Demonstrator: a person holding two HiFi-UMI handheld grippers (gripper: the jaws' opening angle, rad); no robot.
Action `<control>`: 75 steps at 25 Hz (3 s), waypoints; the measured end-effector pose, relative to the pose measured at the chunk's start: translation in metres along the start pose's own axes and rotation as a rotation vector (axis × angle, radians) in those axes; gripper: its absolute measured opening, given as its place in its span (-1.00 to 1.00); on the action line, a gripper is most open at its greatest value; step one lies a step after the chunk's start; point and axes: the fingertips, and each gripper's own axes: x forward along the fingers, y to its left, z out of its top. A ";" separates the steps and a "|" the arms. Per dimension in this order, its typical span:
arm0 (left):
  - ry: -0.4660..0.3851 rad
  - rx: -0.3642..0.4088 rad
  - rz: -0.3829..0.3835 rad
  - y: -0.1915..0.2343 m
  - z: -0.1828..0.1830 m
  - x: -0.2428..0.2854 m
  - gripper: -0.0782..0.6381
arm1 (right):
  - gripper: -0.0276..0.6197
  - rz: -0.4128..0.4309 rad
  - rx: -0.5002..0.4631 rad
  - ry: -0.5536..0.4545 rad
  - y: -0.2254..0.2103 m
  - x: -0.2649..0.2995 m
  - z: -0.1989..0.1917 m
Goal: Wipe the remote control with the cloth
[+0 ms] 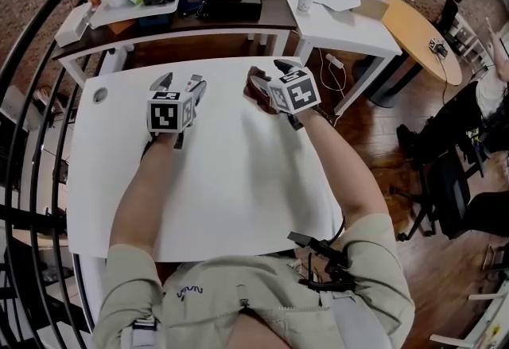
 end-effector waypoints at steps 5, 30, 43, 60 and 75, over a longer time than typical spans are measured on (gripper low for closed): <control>0.023 0.008 -0.007 -0.001 -0.011 0.008 0.29 | 0.02 0.018 0.019 0.077 0.001 0.013 -0.023; 0.269 0.004 0.004 0.005 -0.063 0.027 0.36 | 0.04 0.080 0.076 0.257 0.012 0.035 -0.075; 0.359 -0.007 -0.005 0.007 -0.071 0.035 0.39 | -0.07 0.103 0.102 0.252 0.015 0.036 -0.076; 0.374 0.016 -0.064 -0.007 -0.069 0.035 -0.07 | -0.39 0.089 0.055 0.248 0.023 0.029 -0.076; 0.255 -0.036 -0.014 -0.004 -0.054 0.020 -0.09 | -0.57 0.009 0.046 0.128 0.013 0.011 -0.052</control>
